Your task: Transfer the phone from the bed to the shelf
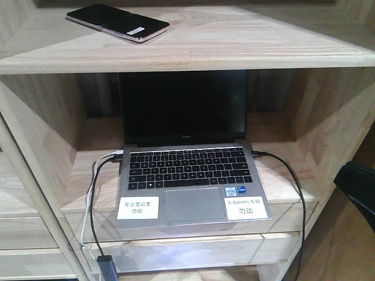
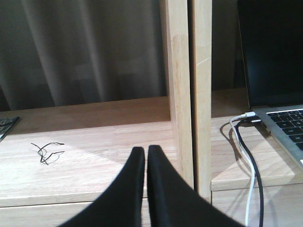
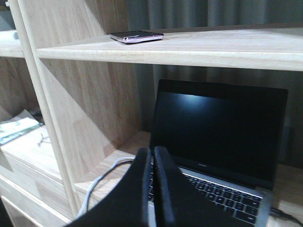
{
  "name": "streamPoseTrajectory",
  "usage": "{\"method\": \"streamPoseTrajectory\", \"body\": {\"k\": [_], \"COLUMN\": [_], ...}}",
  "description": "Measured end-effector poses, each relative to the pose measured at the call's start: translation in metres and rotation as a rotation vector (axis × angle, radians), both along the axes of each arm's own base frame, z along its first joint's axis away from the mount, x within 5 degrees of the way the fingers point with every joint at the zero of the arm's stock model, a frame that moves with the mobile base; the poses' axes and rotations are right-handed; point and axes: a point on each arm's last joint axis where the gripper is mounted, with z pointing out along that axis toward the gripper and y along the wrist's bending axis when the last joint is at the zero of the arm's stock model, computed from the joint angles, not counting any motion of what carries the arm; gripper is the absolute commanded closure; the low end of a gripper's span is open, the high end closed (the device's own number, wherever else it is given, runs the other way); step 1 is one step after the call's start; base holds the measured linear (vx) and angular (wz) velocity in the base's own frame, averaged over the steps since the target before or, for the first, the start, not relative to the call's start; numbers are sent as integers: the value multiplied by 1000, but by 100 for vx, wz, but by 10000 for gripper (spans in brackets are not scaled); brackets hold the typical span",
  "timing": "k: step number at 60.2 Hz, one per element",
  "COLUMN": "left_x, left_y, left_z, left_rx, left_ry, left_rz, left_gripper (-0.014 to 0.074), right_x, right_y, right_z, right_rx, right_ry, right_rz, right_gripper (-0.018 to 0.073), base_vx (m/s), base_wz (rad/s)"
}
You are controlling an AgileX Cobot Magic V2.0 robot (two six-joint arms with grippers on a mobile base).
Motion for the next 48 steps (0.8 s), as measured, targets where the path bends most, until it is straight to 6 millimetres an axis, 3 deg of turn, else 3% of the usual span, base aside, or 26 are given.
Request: {"method": "streamPoseTrajectory", "body": {"k": [23,48], "left_x": [0,0], "left_y": [0,0], "left_z": [0,0], "left_rx": [0,0], "left_ry": [0,0], "left_rz": [0,0], "left_gripper": [595,595], "right_x": [5,0], "right_y": [-12,-37], "right_z": [-11,-80], "right_rx": [-79,-36], "right_ry": [67,56], "right_rz": [-138,-413], "right_gripper": [566,566], "base_vx": [0,0], "base_wz": [0,0]}}
